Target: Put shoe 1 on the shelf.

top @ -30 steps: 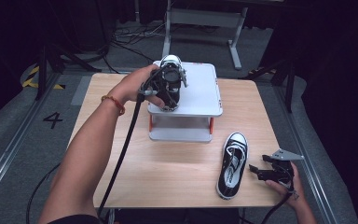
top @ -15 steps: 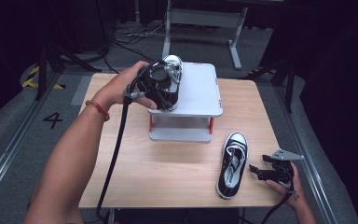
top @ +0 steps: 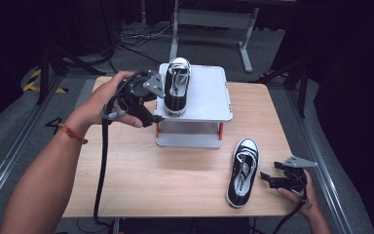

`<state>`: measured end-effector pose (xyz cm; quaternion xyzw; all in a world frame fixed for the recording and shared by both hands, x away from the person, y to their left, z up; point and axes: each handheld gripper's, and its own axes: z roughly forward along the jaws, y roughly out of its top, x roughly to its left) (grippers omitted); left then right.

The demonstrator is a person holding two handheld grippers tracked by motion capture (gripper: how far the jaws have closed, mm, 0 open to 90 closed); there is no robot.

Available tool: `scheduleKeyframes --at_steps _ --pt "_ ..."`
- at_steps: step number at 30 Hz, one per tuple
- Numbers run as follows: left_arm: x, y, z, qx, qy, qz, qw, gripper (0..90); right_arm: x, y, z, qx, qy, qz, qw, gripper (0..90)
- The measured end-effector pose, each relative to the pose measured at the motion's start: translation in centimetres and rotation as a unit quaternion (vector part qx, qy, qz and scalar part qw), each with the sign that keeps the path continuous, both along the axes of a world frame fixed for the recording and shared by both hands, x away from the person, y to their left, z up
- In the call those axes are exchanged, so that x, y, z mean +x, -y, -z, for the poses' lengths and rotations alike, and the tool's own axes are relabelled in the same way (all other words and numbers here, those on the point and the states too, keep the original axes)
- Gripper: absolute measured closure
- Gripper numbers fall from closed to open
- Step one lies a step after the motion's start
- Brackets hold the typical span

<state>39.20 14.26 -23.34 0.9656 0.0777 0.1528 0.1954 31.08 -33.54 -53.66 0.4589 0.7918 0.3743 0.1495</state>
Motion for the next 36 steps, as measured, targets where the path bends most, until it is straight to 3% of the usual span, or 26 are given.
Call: scheduleKeyframes --at_steps 5,10,13,14,15,17,18,23,24,28,29,30,31,32,33,34,36 --pt "-1.3 -1.6 1.1 0.007 0.012 -0.007 0.9999 24.5 0.0 0.0 0.0 0.0 0.0 0.0 1.0 21.8" --pt "-2.3 -3.8 2.6 -0.014 0.006 -0.03 0.9994 24.1 0.0 0.0 0.0 0.0 0.0 0.0 1.0 21.8" --pt "-3.6 -5.1 4.5 -0.029 0.021 -0.043 0.9984 23.7 0.0 0.0 0.0 0.0 0.0 0.0 1.0 21.8" --pt "-3.6 -5.1 4.5 -0.029 0.021 -0.043 0.9984 23.7 0.0 0.0 0.0 0.0 0.0 0.0 1.0 21.8" --pt "-3.9 -5.5 5.1 -0.039 0.018 -0.048 0.9979 23.0 0.0 0.0 0.0 0.0 0.0 0.0 1.0 21.8" --pt "-4.5 -6.3 6.9 -0.035 0.027 -0.058 0.9973 21.9 0.0 0.0 0.0 0.0 0.0 0.0 1.0 21.8" --pt "-4.5 -6.3 6.9 -0.035 0.027 -0.058 0.9973 22.0 0.0 0.0 0.0 0.0 0.0 0.0 1.0 21.8" --pt "-5.4 -8.1 10.6 -0.05 0.016 -0.085 0.995 21.5 0.0 0.0 0.0 0.0 0.0 0.0 1.0 21.8" --pt "-5.4 -8.1 10.6 -0.05 0.016 -0.085 0.995 21.1 0.0 0.0 0.0 0.0 0.0 0.0 1.0 21.8" --pt "-5.8 -9.3 13.5 -0.054 0.01 -0.107 0.9928 21.3 0.0 0.0 0.0 0.0 0.0 0.0 1.0 21.8" --pt "-6.0 -9.9 15.0 -0.061 0.008 -0.116 0.9914 21.2 0.0 0.0 0.0 0.0 0.0 0.0 1.0 21.8" --pt "-6.0 -9.9 15.0 -0.061 0.008 -0.116 0.9914 21.6 0.0 0.0 0.0 0.0 0.0 0.0 1.0 21.8" --pt "-6.2 -10.6 16.4 -0.069 0.001 -0.126 0.9897 21.6 0.0 0.0 0.0 0.0 0.0 0.0 1.0 21.8" --pt "-6.2 -10.6 16.4 -0.069 0.001 -0.126 0.9897 21.7 0.0 0.0 0.0 0.0 0.0 0.0 1.0 21.8" --pt "-6.5 -11.1 17.9 -0.075 -0.007 -0.132 0.9883 21.7 0.0 0.0 0.0 0.0 0.0 0.0 1.0 21.8" --pt "-6.5 -11.1 17.9 -0.075 -0.007 -0.132 0.9883 21.8 0.0 0.0 0.0 0.0 0.0 0.0 1.0 21.8" --pt "-7.1 -11.9 19.9 -0.08 -0.022 -0.139 0.9868 22.0 0.0 0.0 0.0 -0.001 0.0 -0.001 1.0 21.8"
